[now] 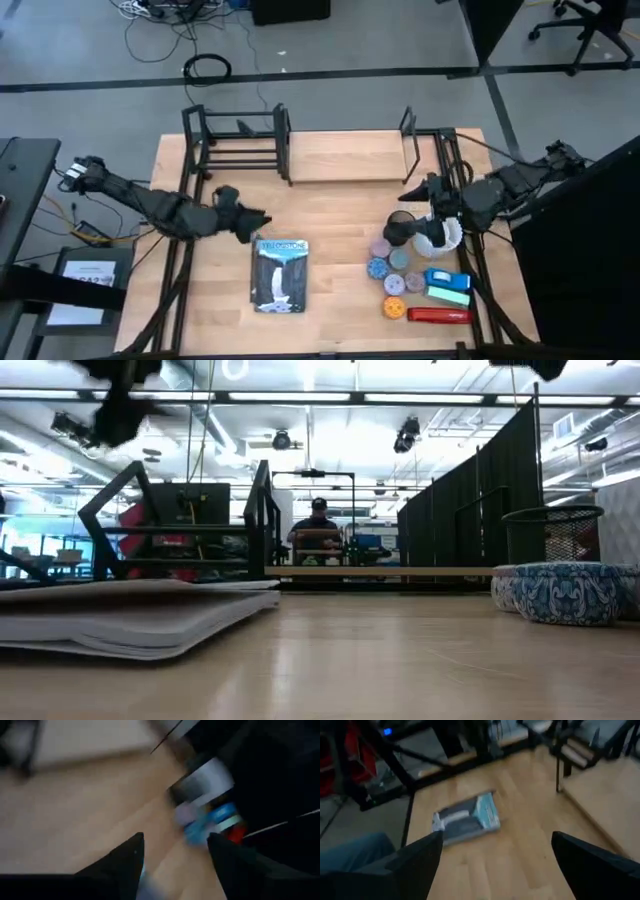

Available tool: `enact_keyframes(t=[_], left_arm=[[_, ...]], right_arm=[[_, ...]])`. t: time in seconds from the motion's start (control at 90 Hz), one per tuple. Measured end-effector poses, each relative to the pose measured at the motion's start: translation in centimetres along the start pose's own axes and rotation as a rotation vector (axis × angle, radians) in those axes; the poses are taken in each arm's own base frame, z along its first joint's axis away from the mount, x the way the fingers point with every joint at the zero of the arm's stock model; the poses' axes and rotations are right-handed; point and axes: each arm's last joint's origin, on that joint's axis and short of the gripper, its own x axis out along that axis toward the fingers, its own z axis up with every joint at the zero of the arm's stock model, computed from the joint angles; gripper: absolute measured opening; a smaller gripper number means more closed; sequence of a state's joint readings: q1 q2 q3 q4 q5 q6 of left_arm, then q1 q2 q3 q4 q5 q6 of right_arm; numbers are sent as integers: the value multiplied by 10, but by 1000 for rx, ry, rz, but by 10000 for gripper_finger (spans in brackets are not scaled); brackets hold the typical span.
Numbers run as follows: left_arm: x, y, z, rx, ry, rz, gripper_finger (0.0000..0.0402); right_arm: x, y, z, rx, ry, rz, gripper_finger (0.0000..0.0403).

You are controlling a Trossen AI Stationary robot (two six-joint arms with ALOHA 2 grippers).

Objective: Stock shelves
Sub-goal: Return to Home Position

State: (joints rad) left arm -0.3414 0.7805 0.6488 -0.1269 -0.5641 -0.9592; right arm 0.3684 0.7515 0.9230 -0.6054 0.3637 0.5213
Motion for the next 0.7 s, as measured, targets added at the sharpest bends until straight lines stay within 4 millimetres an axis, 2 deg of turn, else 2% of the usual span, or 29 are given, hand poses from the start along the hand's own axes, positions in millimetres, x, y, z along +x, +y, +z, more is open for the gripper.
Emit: enact_keyframes(t=[0.122,0.267,0.378,0.478,0.533,0.6,0.7], left_arm=[[1,-2,23,78,-96,-94,110],[-5,10,42,150,-148,-74,18],[-21,19,52,204,-159,-73,9],[-44,24,57,242,-187,-93,7],[-54,28,58,250,-206,-98,3],[-66,35,57,249,-230,-74,1],[-73,48,51,257,-247,-37,1]], right_arm=[[-6,-14,8,-8,-17,12,283],[-20,-31,12,-19,-75,-15,181],[-30,-42,2,-43,-75,34,92],[-34,-51,-13,-44,-103,69,22],[-34,-56,-23,-56,-131,72,9],[-34,-62,-34,-68,-172,67,12],[-34,-70,-50,-66,-260,78,11]])
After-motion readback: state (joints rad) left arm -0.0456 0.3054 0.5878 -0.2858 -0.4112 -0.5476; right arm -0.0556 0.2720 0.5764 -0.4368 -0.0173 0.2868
